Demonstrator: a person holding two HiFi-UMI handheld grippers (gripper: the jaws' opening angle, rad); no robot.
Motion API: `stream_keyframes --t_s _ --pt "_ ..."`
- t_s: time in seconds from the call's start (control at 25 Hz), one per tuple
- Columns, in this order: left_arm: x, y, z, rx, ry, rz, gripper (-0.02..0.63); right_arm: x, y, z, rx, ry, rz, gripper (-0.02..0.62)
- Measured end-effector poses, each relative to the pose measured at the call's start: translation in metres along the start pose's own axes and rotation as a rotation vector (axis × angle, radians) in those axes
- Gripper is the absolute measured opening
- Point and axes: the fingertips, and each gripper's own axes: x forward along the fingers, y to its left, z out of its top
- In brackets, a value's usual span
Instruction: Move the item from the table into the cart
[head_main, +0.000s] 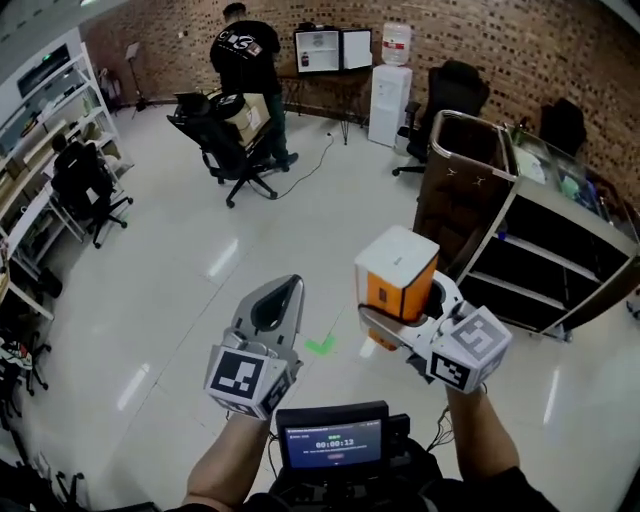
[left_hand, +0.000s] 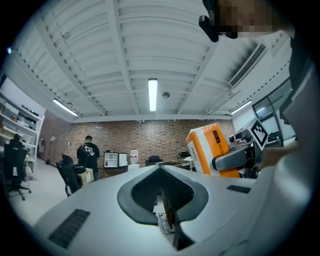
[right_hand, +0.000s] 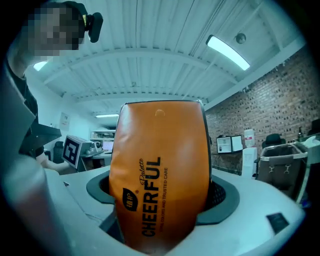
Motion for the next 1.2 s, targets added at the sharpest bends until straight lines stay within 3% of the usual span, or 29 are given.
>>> stream_keyframes --t_s 0.4,0.64,0.96,1.2 --pt "0.317 -0.151 -0.002 0.005 -0.026 -0.251 0.008 -0.127 -0.308 0.007 0.014 -0.023 -0.256 0.402" --pt "0.480 -0.199 -0.006 0.010 -0.037 -0.425 0.008 -0.167 -0.464 0.009 0.040 -0.033 -0.445 0.402" --pt "0.643 -0.228 0.006 0.025 -0.090 -0.631 0.008 -0.192 -0.610 0.032 0.022 -0.056 -0.670 0.402" --pt "0.771 -0.324 0.003 0.027 -0.103 -0.716 0.008 -0.271 -0.740 0.026 0.039 -0.069 -0.740 0.402"
